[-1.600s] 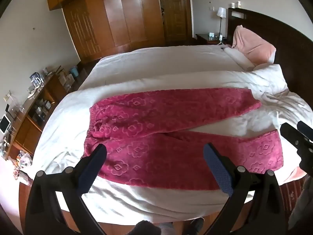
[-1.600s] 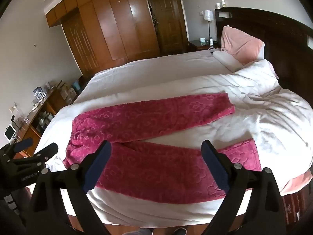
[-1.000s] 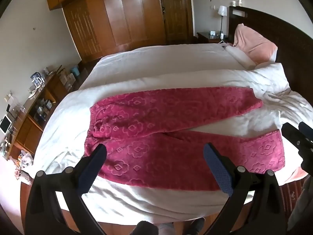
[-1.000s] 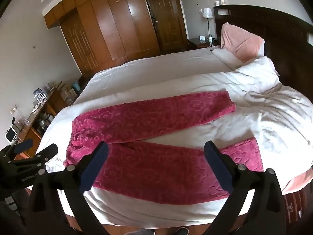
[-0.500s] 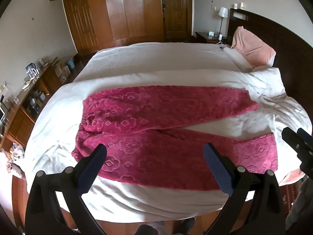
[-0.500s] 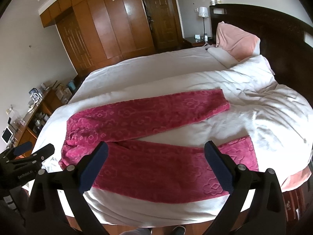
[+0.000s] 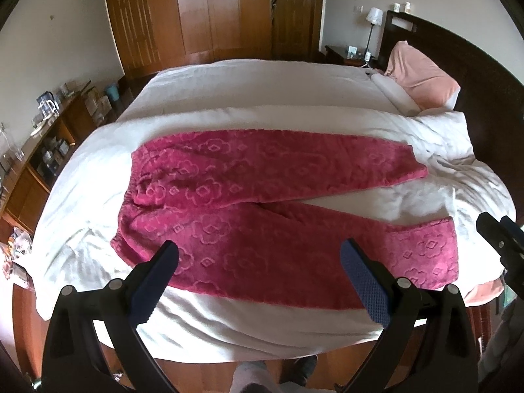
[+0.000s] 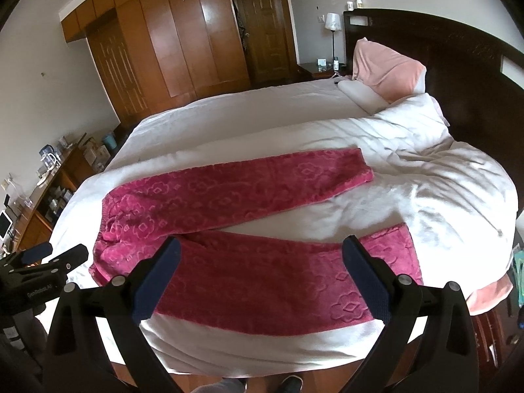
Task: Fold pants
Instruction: 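Move both grippers toward the waistband of the magenta pants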
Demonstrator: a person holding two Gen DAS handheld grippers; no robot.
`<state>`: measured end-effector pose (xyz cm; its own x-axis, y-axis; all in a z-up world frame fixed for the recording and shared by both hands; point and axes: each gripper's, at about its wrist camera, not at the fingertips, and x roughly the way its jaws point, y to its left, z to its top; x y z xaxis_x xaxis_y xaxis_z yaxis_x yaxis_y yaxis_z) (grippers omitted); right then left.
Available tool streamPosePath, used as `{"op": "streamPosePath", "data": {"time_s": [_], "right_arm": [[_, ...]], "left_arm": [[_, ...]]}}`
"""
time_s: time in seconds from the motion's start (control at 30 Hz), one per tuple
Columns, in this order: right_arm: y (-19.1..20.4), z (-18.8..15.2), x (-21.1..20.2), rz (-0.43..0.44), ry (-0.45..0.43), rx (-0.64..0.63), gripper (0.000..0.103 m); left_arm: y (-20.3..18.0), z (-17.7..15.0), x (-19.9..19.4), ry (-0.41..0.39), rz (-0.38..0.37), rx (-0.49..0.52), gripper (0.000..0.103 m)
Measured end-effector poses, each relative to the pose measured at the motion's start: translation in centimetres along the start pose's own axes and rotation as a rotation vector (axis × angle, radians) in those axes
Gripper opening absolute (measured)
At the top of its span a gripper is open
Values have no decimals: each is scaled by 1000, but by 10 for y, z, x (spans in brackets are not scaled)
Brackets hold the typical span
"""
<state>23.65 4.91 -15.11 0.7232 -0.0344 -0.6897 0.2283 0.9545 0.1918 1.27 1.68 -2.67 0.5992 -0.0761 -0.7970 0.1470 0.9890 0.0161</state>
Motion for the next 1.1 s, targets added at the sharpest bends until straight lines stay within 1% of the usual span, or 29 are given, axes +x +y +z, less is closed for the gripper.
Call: {"op": "streamPosePath", "data": {"time_s": [0.2, 0.3, 0.43, 0.67, 0.87, 1.1], "right_arm": [[2, -4, 3, -10, 17, -1, 100], [2, -4, 5, -16, 25, -1, 100], [3, -4, 7, -20, 29, -1, 100], [5, -3, 15, -28, 39, 1, 100], [8, 2, 26, -46, 54, 2, 100], [14, 9, 39, -90, 73, -7, 100]], "left_arm": [[5, -6, 5, 23, -21, -13, 98], [6, -8, 7, 30, -15, -4, 98], [7, -8, 10, 38, -25, 1, 98], [9, -5, 17, 39, -38, 7, 98], [11, 1, 28, 59, -34, 17, 98], [13, 13, 39, 67, -41, 30, 98]]}}
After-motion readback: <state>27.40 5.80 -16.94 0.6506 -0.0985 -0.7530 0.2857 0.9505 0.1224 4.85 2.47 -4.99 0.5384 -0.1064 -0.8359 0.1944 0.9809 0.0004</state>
